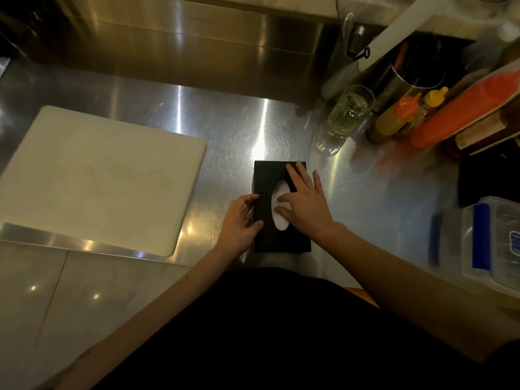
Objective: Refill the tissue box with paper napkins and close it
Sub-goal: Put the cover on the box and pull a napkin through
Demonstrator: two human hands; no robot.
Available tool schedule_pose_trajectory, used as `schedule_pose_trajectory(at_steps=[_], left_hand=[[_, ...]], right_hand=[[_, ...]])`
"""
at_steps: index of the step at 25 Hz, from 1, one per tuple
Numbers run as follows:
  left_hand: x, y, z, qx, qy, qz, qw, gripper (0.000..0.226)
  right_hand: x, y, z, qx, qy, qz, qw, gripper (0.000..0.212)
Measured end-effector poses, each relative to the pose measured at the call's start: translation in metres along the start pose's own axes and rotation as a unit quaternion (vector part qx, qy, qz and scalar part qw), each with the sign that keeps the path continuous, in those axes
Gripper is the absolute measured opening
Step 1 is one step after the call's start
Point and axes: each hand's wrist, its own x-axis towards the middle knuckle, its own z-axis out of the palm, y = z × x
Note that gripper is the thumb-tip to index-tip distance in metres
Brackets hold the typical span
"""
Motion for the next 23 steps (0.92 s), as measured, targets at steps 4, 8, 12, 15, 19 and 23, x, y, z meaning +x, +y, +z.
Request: schedule_pose_trajectory(at_steps=[4, 8, 12, 15, 19, 23], left_hand=[[0.0, 0.001, -0.001, 0.001, -0.002, 0.005, 1.0, 0.057], [0.001, 0.0, -0.001, 0.014, 0.001, 0.004, 1.0, 0.057], [0.001, -0.001, -0.001, 0.031, 0.002, 0.005, 1.0, 0.057], [0.0, 0.0, 0.0, 0.036, 0.001, 0.013, 0.999, 0.056], [-0.001, 0.001, -0.001, 0.046, -0.004, 0.017, 0.999, 0.055], [-0.002, 0.004, -0.001, 0.048, 0.0, 0.021, 0.999, 0.055]], right_hand=[[0.002, -0.008, -0.001, -0.027, -0.006, 0.001, 1.0, 0.025], [0.003, -0.017, 0.0, -0.045, -0.026, 0.033, 0.998, 0.02], [0.005, -0.024, 0.001, -0.07, -0.045, 0.047, 0.995, 0.014], [0.006, -0.025, 0.0, -0.077, -0.051, 0.036, 0.995, 0.018], [0.005, -0.025, -0.002, -0.08, -0.043, 0.027, 0.996, 0.027], [0.007, -0.024, -0.004, -0.09, -0.045, 0.024, 0.995, 0.032]])
